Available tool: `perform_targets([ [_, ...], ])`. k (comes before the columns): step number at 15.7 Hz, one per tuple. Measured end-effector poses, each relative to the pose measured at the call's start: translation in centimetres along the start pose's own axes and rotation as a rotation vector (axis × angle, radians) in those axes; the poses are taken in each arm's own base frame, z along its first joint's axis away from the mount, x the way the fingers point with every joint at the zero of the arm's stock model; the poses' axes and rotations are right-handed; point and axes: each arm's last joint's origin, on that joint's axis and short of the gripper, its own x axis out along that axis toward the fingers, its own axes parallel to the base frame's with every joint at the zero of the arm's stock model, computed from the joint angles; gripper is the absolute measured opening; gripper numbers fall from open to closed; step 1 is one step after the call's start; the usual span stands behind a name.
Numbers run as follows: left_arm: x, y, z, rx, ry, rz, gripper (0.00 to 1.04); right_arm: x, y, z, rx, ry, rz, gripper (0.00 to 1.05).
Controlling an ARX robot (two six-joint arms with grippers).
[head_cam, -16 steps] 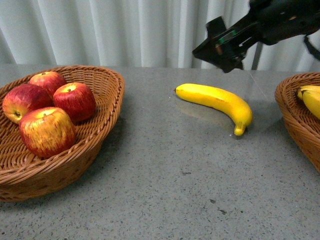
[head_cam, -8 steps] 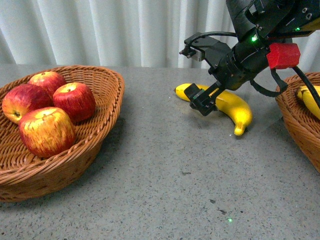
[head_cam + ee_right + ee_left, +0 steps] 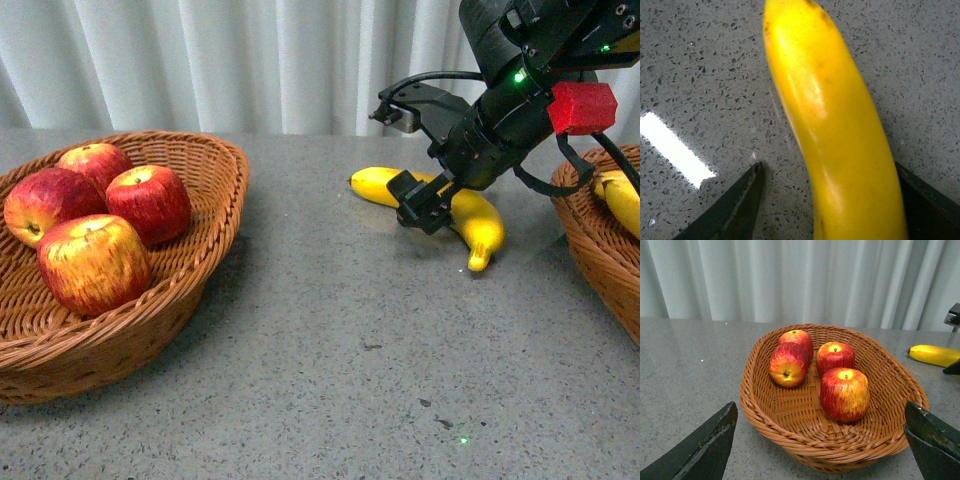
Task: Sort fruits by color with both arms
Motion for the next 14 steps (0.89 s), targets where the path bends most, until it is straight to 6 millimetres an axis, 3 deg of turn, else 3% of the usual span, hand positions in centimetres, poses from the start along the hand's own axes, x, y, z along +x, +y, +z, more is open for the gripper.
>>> perform_targets([
  [2,0.0,0.0,0.0,0.0,0.0,0.0,0.98,0.0,0.4,0.0,-0.006,-0.02,0.01,0.44],
  [4,0.0,0.0,0.0,0.0,0.0,0.0,0.98,-0.4,0.4,0.3,0.014,-0.074,0.029,0.35],
  [6,0.0,0.0,0.0,0.0,0.0,0.0,0.98,-3.3,-0.4,1.5,0.103,-0.226,0.06,0.35],
  [8,0.0,0.0,0.0,0.0,0.0,0.0,0.98,-9.5,-2.4,1.9,0.213,-0.464,0.058,0.35],
  [9,0.0,0.0,0.0,0.0,0.0,0.0,0.98,-12.9,-3.8,0.2,0.267,-0.523,0.006,0.35],
  [14,0.0,0.0,0.0,0.0,0.0,0.0,0.98,-18.1,-5.8,-11.1,0.327,-0.378,-0.202,0.35],
])
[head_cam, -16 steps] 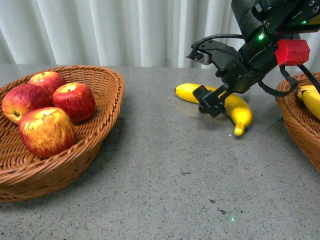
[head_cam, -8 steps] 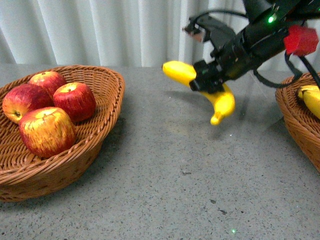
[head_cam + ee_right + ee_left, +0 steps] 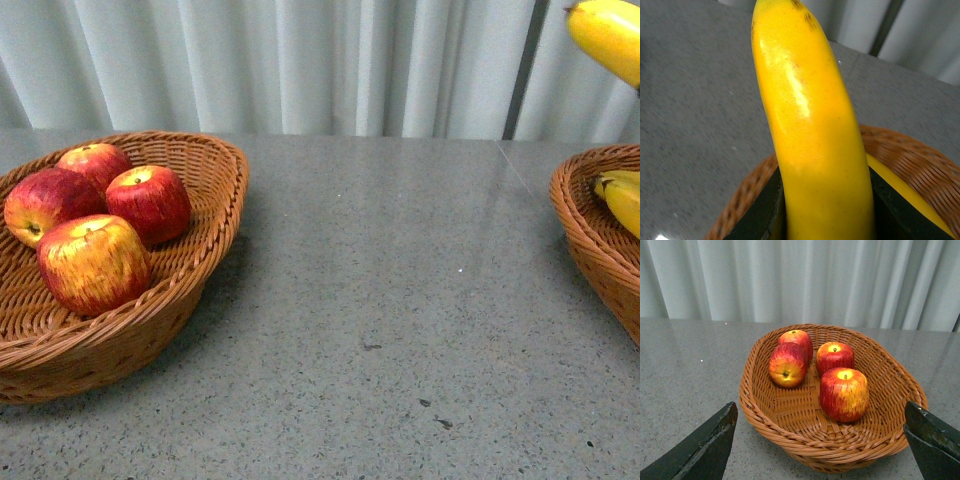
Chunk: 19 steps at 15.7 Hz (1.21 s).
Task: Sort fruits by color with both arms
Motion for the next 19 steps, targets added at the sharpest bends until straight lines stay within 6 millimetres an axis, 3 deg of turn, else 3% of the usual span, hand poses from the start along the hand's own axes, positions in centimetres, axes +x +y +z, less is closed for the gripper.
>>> perform_targets([
  [2,0.0,0.0,0.0,0.0,0.0,0.0,0.98,-2.5,-1.9,-2.7,-0.019,0.038,-0.067,0.35],
  [6,0.0,0.0,0.0,0.0,0.0,0.0,0.98,-3.4,-2.2,-6.1,-0.052,0.108,-0.058,0.37],
  [8,0.0,0.0,0.0,0.0,0.0,0.0,0.98,-3.5,-1.9,-6.5,-0.068,0.111,-0.039,0.52],
  [11,0.0,0.0,0.0,0.0,0.0,0.0,0.98,-4.5,-1.4,-4.7,-0.114,0.02,-0.052,0.85],
  [13,0.0,0.0,0.0,0.0,0.0,0.0,0.98,-5.4,-0.5,-3.2,-0.117,-0.048,-0.031,1.0],
  [16,0.0,0.0,0.0,0.0,0.0,0.0,0.98,-8.6,1.5,-0.5,-0.075,-0.233,0.037,0.98],
  [19,0.0,0.0,0.0,0.0,0.0,0.0,0.98,-11.8,3.1,-0.9,0.002,-0.337,0.113,0.98],
])
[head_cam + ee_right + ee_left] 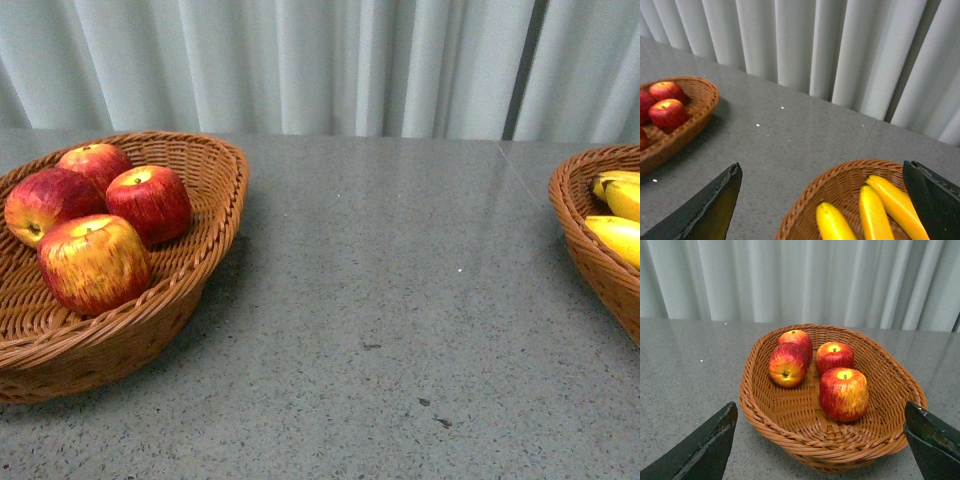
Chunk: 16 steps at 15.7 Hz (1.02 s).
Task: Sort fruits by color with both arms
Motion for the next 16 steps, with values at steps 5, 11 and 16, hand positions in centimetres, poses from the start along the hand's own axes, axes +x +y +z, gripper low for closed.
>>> perform_targets([
  [5,0.0,0.0,0.0,0.0,0.0,-0.001,0.98,-5.8,3.9,-2.1,0.048,-0.135,-0.335,0.74],
  [11,0.0,0.0,0.0,0.0,0.0,-0.001,0.98,-8.0,6.9,-8.6,0.076,-0.118,-0.486,0.23],
  [16,0.0,0.0,0.0,0.0,0.0,0.0,0.98,-8.2,9.5,-11.6,0.078,-0.129,-0.488,0.02],
])
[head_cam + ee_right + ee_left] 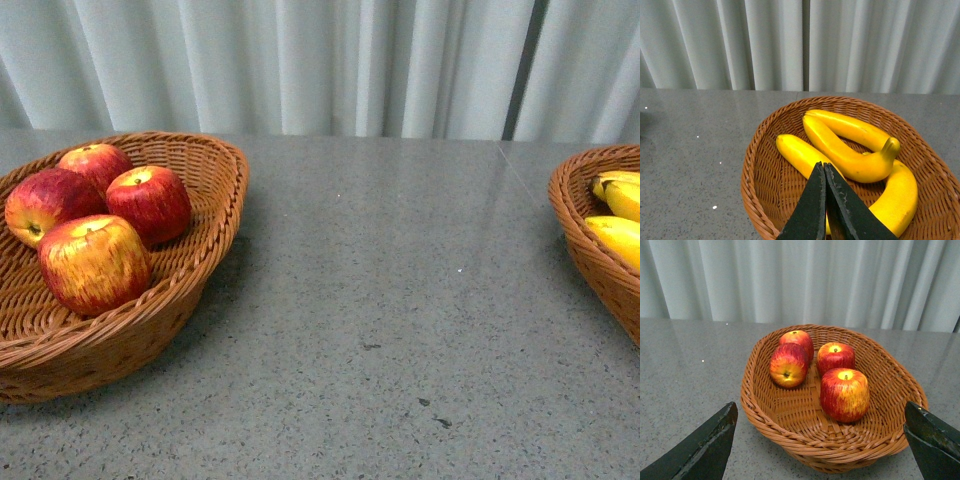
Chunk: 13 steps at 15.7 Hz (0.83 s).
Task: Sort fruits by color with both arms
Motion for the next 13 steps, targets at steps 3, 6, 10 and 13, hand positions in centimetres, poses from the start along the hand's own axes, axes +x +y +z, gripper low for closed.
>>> perform_targets([
  [3,0.0,0.0,0.0,0.0,0.0,0.0,0.98,-1.0,0.0,-1.5,0.0,0.003,0.0,0.02],
  [6,0.0,0.0,0.0,0.0,0.0,0.002,0.98,-1.8,0.0,-1.8,0.0,0.011,0.0,0.02],
  [10,0.0,0.0,0.0,0.0,-0.001,0.0,0.98,-1.8,0.0,-1.6,0.001,-0.008,-0.001,0.02],
  [13,0.0,0.0,0.0,0.0,0.0,-0.001,0.98,-1.8,0.0,-1.7,0.0,0.0,0.0,0.02],
])
